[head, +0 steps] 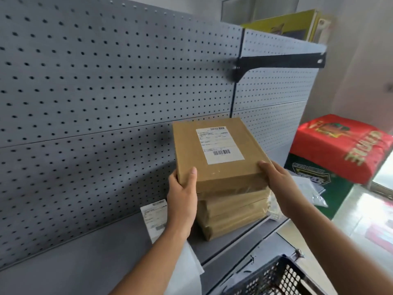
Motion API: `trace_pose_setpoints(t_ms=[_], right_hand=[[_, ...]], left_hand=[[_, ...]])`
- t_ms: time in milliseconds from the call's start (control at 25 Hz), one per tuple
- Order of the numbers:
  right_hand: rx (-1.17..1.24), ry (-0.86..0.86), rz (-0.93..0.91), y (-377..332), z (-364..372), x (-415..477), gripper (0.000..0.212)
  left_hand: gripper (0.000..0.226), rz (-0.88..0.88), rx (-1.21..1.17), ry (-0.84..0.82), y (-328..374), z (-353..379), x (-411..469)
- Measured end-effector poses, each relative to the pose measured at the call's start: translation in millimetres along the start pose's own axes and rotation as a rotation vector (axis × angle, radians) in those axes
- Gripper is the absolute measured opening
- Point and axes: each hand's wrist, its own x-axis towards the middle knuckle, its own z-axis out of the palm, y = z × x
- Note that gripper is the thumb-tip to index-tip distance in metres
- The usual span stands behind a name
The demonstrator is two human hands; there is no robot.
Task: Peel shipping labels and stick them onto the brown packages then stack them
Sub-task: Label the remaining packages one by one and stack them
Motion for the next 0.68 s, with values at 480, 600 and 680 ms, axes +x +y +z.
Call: trace_pose_setpoints(t_ms=[480, 600, 680], right_hand=[[-0.145, -0.082, 0.124, 25.8, -23.8, 70.4, 0.032], [-0.18, -0.08, 0.1, 19.8, -23.6, 71.7, 0.042], [-0.285, 0.022, -0.028, 11.2, -20.9, 66.3, 0.047]], left_hand=[[0.058, -0.004, 0.183, -0.057, -20.9, 38.3, 3.7], [0.057, -0.033, 0.179, -0.11, -17.9, 31.0, 5.0], [0.07, -0.022, 0.248, -0.126, -13.0, 19.4, 7.1]])
